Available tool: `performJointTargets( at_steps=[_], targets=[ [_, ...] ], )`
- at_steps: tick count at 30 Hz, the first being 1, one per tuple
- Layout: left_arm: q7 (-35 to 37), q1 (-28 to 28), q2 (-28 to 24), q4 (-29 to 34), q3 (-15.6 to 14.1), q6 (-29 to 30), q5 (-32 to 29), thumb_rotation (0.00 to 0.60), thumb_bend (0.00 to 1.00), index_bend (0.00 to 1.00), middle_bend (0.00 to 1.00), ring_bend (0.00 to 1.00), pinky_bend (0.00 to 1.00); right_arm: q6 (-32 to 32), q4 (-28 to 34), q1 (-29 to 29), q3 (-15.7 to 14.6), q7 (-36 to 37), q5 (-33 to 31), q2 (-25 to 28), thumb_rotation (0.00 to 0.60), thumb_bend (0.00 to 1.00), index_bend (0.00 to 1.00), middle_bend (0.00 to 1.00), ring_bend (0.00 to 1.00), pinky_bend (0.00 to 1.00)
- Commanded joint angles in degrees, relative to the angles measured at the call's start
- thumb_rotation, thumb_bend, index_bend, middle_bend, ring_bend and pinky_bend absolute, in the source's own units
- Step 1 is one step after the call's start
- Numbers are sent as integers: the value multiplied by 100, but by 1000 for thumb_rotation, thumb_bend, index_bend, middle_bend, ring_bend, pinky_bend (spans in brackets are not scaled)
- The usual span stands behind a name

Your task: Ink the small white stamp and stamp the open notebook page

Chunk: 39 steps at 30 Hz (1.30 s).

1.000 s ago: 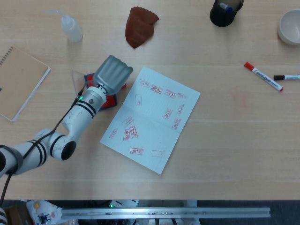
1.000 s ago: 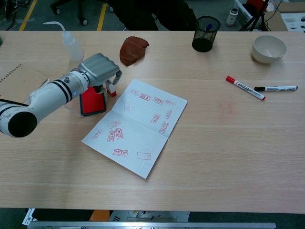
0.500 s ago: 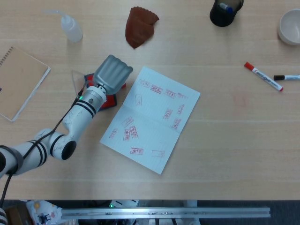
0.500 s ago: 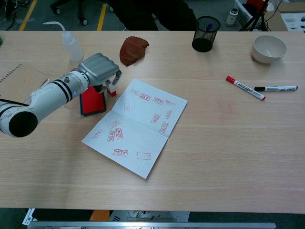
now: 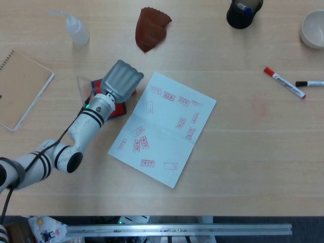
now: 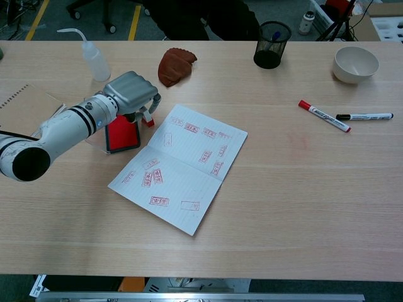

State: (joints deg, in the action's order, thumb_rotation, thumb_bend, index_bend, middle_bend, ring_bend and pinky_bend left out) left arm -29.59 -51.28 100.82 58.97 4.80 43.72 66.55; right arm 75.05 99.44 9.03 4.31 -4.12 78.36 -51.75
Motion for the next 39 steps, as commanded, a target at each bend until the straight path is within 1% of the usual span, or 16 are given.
performJointTargets(
  at_steps=[1,12,29,39],
  targets=[
    [-4,2,-1,6,2,-1,4,600,358,500,1000,996,1000,8,0,-2,3,6,1,-1,600,206,340,396,327,388],
    [-12,2,-21,55,21,-24,1,600,391,499,1000,996,1000,2,-18,-10,-1,23,-7,-5,600,207,340,396,327,388],
    [-4,-3,-69,120,61,-23,-13,600,404,521,1000,996,1000,-35,-63,-11,-16,41,-7,-14,600,206,340,396,327,388],
    [-132,18,-304,383,78,64,-50,600,404,522,1000,996,1000,-18,-64,-12,-10,70,17,-15,600,206,340,396,327,388]
  ],
)
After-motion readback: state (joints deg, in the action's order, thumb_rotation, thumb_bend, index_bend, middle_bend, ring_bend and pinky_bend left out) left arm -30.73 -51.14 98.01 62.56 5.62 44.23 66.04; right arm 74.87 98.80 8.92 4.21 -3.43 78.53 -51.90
